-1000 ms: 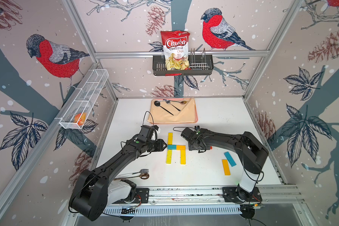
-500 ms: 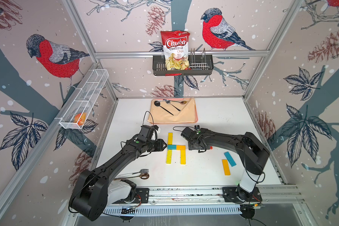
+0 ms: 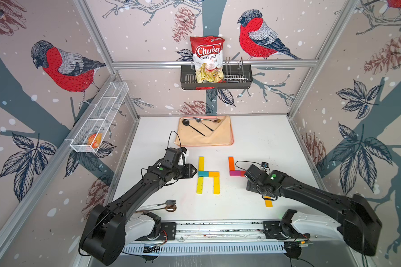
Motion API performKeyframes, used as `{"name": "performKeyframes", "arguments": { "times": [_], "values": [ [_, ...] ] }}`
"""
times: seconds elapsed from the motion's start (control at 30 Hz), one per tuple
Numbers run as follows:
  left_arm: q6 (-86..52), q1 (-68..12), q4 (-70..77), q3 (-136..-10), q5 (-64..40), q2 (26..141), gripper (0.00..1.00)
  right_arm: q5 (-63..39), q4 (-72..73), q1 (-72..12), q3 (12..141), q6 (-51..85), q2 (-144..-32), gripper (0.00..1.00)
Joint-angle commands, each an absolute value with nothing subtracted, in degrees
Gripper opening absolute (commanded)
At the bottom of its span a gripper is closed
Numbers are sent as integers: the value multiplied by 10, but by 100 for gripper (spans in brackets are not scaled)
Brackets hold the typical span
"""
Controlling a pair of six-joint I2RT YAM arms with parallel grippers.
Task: Assemble the letter h with building blocks
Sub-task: Pick up the building block from the center of the board.
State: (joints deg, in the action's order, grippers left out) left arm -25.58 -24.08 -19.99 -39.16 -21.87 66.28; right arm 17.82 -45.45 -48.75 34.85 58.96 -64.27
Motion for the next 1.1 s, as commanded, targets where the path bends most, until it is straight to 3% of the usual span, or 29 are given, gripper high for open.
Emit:
{"name": "performKeyframes", "arguments": {
  "times": [0.0,0.2,0.37,0.53,0.77,1.07],
  "values": [
    [-257,-241,-197,-395,-211,659,42,149,-443,-478,315,645,-616,88],
    [-257,-241,-197,-395,-210,657,42,106,-399,-407,255,622,-605,80],
    [-258,-241,-196,-394,-208,655,42,86,-379,-402,232,617,-606,64],
    [-258,-241,-196,-395,-206,659,42,87,-373,-450,247,618,-601,39],
    [-260,-241,-195,-394,-199,651,42,84,-334,-534,340,606,-712,36],
    [-260,-241,-196,-393,-193,648,42,88,-323,-575,469,540,-902,34]
  ]
}}
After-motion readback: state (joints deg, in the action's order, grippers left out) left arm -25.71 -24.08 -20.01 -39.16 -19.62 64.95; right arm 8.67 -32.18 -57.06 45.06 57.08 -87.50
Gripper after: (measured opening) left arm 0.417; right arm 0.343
